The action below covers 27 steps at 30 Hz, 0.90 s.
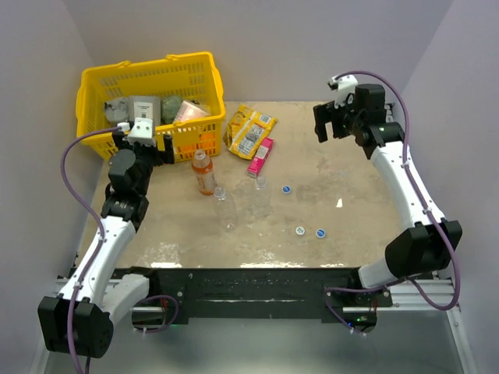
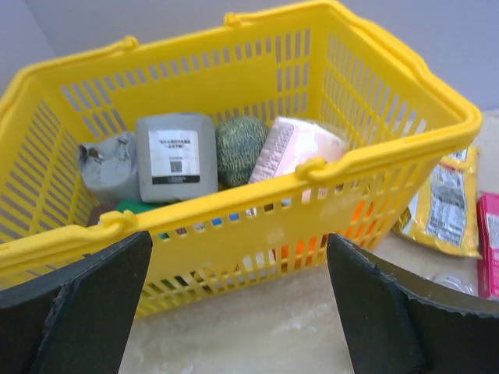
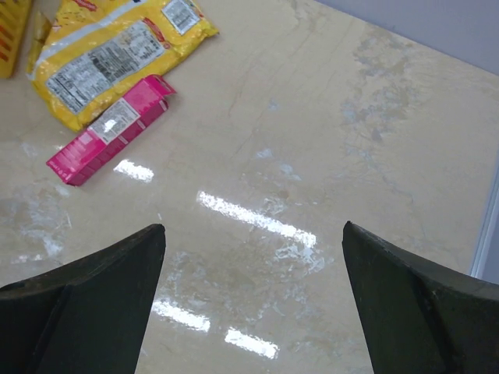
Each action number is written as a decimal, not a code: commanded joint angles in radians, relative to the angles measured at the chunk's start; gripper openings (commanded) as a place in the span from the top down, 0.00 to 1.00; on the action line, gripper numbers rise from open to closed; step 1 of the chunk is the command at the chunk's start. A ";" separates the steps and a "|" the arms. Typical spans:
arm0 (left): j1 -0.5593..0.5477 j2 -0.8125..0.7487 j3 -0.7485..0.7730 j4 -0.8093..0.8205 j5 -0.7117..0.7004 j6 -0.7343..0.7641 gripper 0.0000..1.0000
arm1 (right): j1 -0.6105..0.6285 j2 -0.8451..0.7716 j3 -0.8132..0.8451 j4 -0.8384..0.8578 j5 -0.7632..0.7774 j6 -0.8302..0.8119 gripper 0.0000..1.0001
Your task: Screw on the bottle caps
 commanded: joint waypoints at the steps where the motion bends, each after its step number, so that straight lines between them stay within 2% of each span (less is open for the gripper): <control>1: -0.005 0.028 0.171 -0.221 0.066 0.021 0.00 | 0.025 0.023 0.123 -0.010 -0.128 -0.015 0.01; 3: -0.007 0.037 0.238 -0.283 0.028 -0.032 0.00 | 0.037 0.057 0.191 -0.045 -0.209 -0.062 0.01; 4: -0.007 0.045 0.255 -0.321 -0.013 -0.051 0.00 | 0.048 0.069 0.219 -0.062 -0.311 -0.119 0.01; 5: -0.007 0.040 0.271 -0.335 -0.055 -0.064 0.00 | 0.089 0.077 0.241 -0.074 -0.332 -0.136 0.02; 6: -0.005 0.034 0.271 -0.344 -0.114 -0.144 0.00 | 0.124 0.095 0.284 -0.074 -0.319 -0.142 0.03; 7: -0.001 0.016 0.262 -0.357 -0.239 -0.191 0.00 | 0.196 0.104 0.302 -0.079 -0.284 -0.170 0.04; 8: 0.004 0.014 0.253 -0.369 -0.254 -0.236 0.00 | 0.230 0.110 0.321 -0.091 -0.276 -0.187 0.05; 11: 0.013 0.014 0.245 -0.429 -0.225 -0.247 0.00 | 0.331 0.140 0.348 -0.082 -0.239 -0.199 0.06; 13: 0.010 -0.009 0.240 -0.418 -0.119 -0.191 0.00 | 0.377 0.162 0.351 -0.094 -0.240 -0.196 0.09; 17: -0.010 -0.015 0.251 -0.441 -0.008 -0.138 0.00 | 0.396 0.114 0.298 -0.122 -0.271 -0.179 0.15; 20: -0.012 0.006 0.260 -0.478 0.063 -0.112 0.00 | 0.399 0.032 0.203 -0.171 -0.309 -0.211 0.16; 22: -0.015 0.029 0.265 -0.495 0.171 -0.085 0.00 | 0.407 0.003 0.132 -0.191 -0.349 -0.225 0.16; 27: -0.028 0.048 0.260 -0.470 0.230 -0.095 0.00 | 0.414 -0.041 0.025 -0.214 -0.406 -0.260 0.18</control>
